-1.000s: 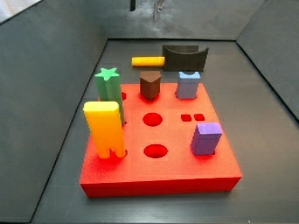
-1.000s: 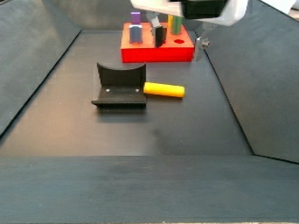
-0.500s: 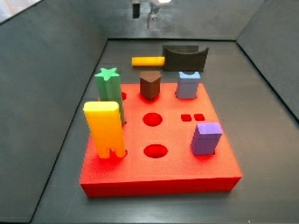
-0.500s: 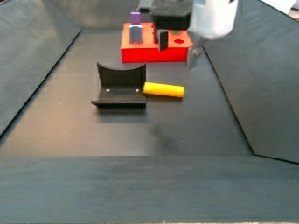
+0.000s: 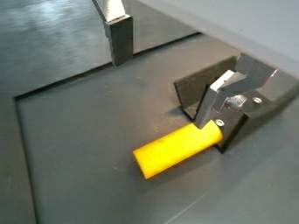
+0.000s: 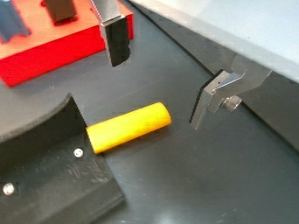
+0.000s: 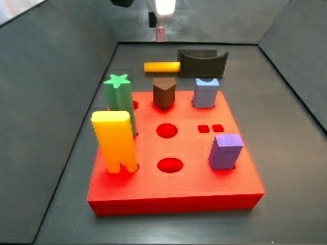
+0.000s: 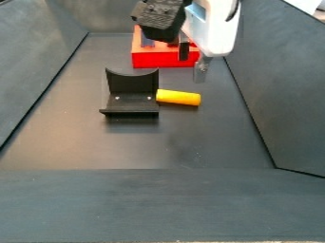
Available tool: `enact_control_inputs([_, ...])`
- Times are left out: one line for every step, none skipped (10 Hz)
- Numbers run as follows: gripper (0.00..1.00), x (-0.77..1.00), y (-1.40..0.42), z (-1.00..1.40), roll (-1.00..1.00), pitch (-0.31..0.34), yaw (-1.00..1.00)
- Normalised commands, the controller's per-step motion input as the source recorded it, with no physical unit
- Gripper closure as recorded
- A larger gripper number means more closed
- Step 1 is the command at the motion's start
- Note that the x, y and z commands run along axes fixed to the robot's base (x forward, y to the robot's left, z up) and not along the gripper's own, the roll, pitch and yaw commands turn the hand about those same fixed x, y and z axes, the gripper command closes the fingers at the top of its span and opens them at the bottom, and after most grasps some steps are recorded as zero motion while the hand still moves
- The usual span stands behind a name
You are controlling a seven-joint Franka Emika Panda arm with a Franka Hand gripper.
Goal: Pick up the oval object. Move up. Place the oval object on the fixture. Regrasp the oval object. Move to above the board. Insert the oval object.
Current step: Pick up the oval object.
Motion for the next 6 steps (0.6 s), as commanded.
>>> enact_control_inputs([0.0,0.3,-0.14,-0.29,-0.23,-0.141,-0.51])
enact_control_inputs([0.0,0.0,-0.24,-0.45,0.0,0.0,-0.12])
enact_control_inputs([0.0,0.0,-0.18,-0.48,0.04,0.083,-0.16])
enact_control_inputs([0.0,0.1,-0.13,-0.37,0.08,0.184,-0.31])
enact_control_inputs([0.0,0.07,0.0,-0.29,-0.02,0.169,-0.65])
enact_control_inputs([0.0,0.01,0.0,-0.23,-0.15,0.044,-0.88])
